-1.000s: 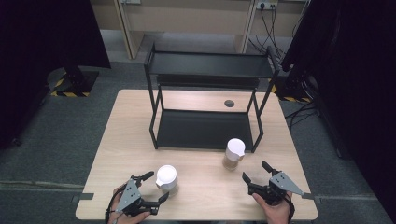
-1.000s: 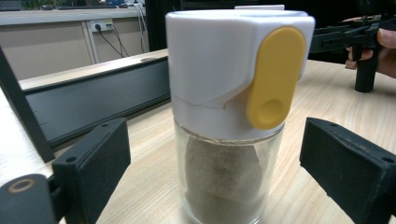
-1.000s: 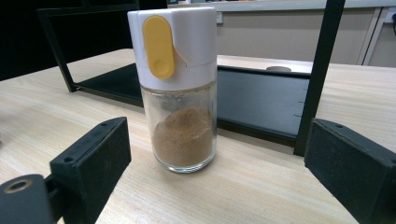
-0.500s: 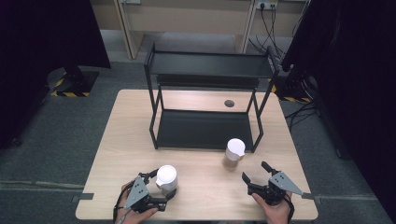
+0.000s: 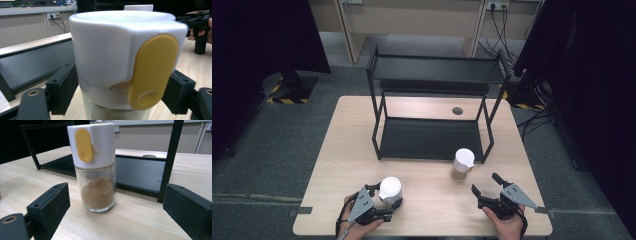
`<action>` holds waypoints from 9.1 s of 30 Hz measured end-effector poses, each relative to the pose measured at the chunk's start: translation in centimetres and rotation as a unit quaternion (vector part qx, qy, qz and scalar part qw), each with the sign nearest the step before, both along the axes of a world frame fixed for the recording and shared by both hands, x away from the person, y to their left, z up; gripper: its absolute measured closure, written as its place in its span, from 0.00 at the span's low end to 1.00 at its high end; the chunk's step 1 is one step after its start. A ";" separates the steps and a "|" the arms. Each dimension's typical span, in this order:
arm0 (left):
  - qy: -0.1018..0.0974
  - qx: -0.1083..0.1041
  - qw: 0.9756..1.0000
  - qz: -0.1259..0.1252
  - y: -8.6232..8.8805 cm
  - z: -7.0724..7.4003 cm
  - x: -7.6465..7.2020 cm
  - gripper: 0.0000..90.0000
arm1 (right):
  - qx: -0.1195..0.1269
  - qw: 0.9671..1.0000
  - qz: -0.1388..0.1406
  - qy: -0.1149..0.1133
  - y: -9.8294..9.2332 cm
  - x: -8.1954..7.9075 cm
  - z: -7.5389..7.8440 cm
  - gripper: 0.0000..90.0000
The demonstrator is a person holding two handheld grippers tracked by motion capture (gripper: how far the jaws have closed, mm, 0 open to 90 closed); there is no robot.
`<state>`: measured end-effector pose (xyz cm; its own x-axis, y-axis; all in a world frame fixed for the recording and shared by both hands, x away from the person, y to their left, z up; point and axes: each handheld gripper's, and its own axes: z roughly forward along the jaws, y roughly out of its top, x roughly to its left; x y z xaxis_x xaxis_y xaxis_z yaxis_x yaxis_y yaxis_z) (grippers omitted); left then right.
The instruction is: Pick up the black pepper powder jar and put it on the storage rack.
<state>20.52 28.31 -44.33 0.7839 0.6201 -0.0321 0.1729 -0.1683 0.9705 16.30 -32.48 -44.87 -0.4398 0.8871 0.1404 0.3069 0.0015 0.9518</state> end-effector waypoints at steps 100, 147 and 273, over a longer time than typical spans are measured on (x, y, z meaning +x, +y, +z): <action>-0.089 -0.071 0.985 0.132 -4.8 11.4 4.8 0.34 | 0.001 1.000 -0.002 0.006 0.0 0.1 0.2 0.08; -0.107 -0.084 0.975 0.177 -6.2 16.8 9.4 0.34 | 0.001 1.000 -0.001 0.006 0.0 0.2 0.1 0.08; -0.094 -0.037 0.963 0.249 -10.8 25.4 21.2 0.34 | 0.002 1.000 0.003 0.005 0.0 0.3 0.1 0.08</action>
